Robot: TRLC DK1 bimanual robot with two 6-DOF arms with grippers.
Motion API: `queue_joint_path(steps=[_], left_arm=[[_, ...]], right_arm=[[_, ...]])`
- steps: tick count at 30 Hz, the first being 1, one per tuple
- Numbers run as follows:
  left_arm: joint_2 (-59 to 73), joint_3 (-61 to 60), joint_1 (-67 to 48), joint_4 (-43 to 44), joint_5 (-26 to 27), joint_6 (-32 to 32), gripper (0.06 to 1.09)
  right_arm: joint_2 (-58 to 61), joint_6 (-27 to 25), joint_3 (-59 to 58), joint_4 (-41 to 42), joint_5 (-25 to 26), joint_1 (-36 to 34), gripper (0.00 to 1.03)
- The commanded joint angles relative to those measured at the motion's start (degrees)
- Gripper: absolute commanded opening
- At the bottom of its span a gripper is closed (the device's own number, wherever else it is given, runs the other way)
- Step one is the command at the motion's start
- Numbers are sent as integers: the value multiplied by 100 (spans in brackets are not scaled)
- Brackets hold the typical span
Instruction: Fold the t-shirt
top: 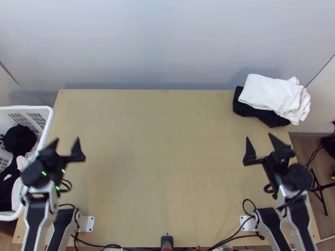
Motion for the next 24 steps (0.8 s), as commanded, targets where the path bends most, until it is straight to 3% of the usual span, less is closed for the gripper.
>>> queue_joint_path(steps=[1, 11, 15, 20, 24], left_arm=[[1555, 2095, 393, -808, 35, -188, 104], [3041, 4160, 253, -1863, 141, -127, 104], [3770, 4995, 95, -2320, 9, -100, 104], [4711, 6015, -143, -2979, -105, -118, 104], [5256, 6533, -433, -3392, -738, -127, 104]], right_arm=[[1579, 54, 2020, -730, 389, 384, 98], [3056, 186, 3532, -897, 600, 648, 98], [3785, 318, 4367, -1275, 653, 876, 98], [4840, 538, 5800, -2409, 644, 1166, 98], [5279, 538, 6327, -2717, 653, 1562, 98]])
